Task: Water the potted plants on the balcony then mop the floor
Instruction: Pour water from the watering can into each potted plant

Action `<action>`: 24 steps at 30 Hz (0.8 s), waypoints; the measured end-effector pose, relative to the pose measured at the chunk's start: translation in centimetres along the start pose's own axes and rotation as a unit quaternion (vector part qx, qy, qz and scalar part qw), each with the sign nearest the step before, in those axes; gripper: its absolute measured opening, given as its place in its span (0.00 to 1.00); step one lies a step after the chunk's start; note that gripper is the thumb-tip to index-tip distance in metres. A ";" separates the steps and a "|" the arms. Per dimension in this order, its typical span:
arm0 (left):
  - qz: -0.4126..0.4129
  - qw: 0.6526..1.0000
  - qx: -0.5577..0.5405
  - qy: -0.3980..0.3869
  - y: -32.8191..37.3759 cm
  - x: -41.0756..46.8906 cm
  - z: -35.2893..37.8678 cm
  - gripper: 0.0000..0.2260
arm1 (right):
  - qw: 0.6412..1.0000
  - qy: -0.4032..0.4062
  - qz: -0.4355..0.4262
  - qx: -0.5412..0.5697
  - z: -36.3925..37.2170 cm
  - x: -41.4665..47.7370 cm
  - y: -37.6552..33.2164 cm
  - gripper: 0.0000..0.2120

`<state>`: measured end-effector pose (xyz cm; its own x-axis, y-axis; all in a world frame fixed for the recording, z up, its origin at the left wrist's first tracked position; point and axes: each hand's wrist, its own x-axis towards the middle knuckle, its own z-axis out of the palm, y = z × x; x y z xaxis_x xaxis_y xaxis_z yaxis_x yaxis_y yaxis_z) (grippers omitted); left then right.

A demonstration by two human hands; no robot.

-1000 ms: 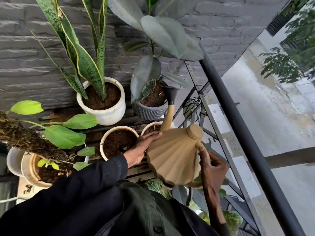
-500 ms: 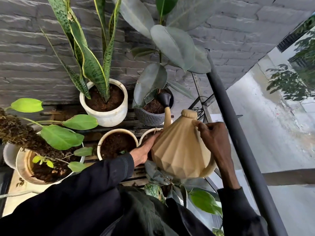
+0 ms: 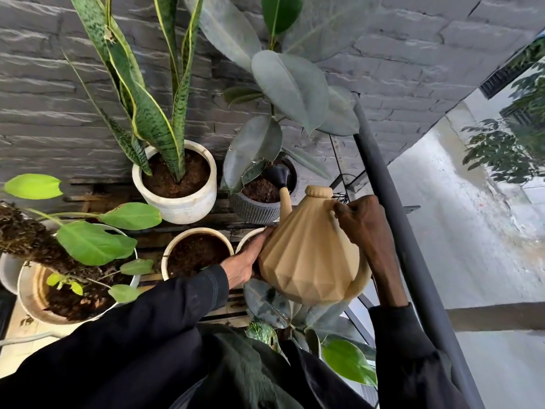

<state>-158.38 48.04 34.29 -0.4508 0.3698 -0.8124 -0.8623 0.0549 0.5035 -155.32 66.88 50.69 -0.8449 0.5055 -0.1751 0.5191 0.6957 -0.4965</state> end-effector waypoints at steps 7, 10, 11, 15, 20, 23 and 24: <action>-0.013 1.000 -0.006 -0.009 0.1 0.3 0.2 0.26 | 1.000 -0.011 -0.001 0.000 -0.5 0.1 -0.4 0.25; -0.015 1.000 -0.003 -0.008 0.1 0.3 0.2 0.26 | 1.000 -0.014 -0.003 -0.003 -0.6 0.2 -0.5 0.25; -0.015 1.000 -0.001 -0.009 0.2 0.3 0.2 0.26 | 1.000 -0.014 -0.003 -0.002 -0.6 0.3 -0.5 0.25; -0.011 1.000 -0.003 -0.009 0.3 0.0 0.3 0.26 | 1.000 -0.014 -0.009 0.004 -0.6 0.5 -0.4 0.25; -0.003 1.000 0.000 -0.004 0.3 0.0 0.1 0.27 | 1.000 -0.015 -0.011 0.013 -0.3 0.9 0.0 0.24; -0.002 1.000 0.003 -0.003 0.4 0.0 0.1 0.28 | 1.000 -0.014 -0.019 0.014 0.0 1.1 0.5 0.25; -0.002 1.000 0.004 -0.002 0.4 0.1 0.2 0.28 | 1.000 -0.012 -0.023 0.015 0.1 1.2 0.7 0.26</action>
<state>-158.70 48.24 34.45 -0.4469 0.3726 -0.8133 -0.8619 0.0643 0.5030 -155.97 67.95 50.01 -0.8707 0.4606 -0.1721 0.4761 0.7020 -0.5296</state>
